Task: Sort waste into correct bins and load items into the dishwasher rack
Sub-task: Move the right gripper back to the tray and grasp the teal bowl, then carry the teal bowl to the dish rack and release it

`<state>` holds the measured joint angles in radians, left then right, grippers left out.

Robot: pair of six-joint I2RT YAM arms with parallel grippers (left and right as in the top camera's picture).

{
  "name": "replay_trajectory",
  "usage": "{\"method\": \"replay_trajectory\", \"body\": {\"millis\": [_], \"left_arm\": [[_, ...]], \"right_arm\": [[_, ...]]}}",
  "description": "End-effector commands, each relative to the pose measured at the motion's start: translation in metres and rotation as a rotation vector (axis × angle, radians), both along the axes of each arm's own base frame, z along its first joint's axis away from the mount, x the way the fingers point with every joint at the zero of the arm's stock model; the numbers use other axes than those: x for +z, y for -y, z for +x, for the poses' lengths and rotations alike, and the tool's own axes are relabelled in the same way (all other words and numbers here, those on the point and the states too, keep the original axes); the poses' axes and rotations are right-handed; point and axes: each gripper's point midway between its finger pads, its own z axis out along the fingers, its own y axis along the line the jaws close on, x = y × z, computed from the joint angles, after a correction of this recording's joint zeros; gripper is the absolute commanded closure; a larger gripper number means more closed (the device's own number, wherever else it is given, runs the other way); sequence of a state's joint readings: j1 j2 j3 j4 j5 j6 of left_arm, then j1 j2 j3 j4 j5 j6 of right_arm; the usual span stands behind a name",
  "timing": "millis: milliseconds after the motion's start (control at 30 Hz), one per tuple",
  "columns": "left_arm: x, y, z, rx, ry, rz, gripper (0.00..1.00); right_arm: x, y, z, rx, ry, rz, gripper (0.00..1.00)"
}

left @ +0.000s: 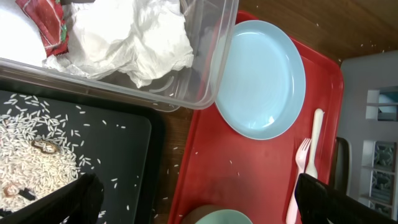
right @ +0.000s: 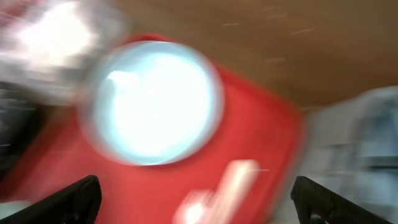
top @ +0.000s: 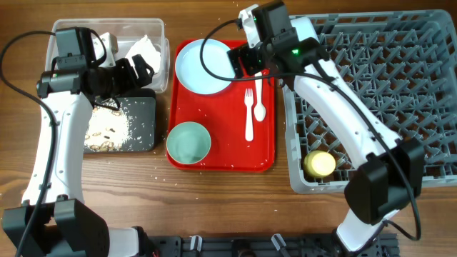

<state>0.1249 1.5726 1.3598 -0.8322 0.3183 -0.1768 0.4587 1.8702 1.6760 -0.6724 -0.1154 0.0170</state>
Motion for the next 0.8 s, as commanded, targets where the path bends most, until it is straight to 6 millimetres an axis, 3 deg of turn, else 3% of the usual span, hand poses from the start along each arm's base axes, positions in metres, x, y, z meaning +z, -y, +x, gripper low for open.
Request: {"method": "replay_trajectory", "body": {"millis": [0,67,100,233,367,467,533,600,633,700,733,767], "left_arm": [[0.005,-0.003,0.001,-0.009,0.018,0.017,0.00],[0.005,-0.003,0.001,-0.009,0.018,0.017,0.00],[0.005,-0.003,0.001,-0.009,0.018,0.017,0.00],[0.005,-0.003,0.001,-0.009,0.018,0.017,0.00],[0.005,-0.003,0.001,-0.009,0.018,0.017,0.00],[0.005,-0.003,0.001,-0.009,0.018,0.017,0.00],[0.005,-0.002,0.001,-0.009,0.018,0.017,0.00],[0.005,-0.003,0.001,-0.009,0.017,0.016,0.00],[0.005,-0.002,0.001,-0.009,0.018,0.017,0.00],[0.005,-0.003,0.001,-0.009,0.018,0.017,0.00],[0.005,-0.003,0.001,-0.009,0.018,0.017,0.00],[0.005,-0.003,0.001,-0.009,0.018,0.017,0.00]], "right_arm": [[-0.027,-0.049,-0.053,-0.029,-0.369,0.303,0.02],[-0.066,-0.057,-0.085,-0.105,-0.522,0.283,0.11],[-0.097,-0.065,-0.115,-0.135,-0.620,0.249,0.18],[-0.150,-0.076,-0.163,-0.180,-0.709,0.138,0.28],[-0.163,-0.080,-0.165,-0.224,-0.722,0.122,0.50],[-0.175,-0.081,-0.166,-0.247,-0.756,0.118,0.76],[-0.172,-0.083,-0.163,-0.243,-0.748,0.124,0.92],[-0.161,-0.081,-0.155,-0.245,-0.712,0.120,0.96],[-0.146,-0.069,-0.142,-0.262,-0.654,0.103,0.96],[-0.102,-0.023,-0.111,-0.370,-0.492,0.059,0.96],[-0.062,0.018,-0.092,-0.454,-0.348,0.024,0.96],[0.007,0.097,-0.078,-0.668,-0.070,-0.098,0.96]]}}
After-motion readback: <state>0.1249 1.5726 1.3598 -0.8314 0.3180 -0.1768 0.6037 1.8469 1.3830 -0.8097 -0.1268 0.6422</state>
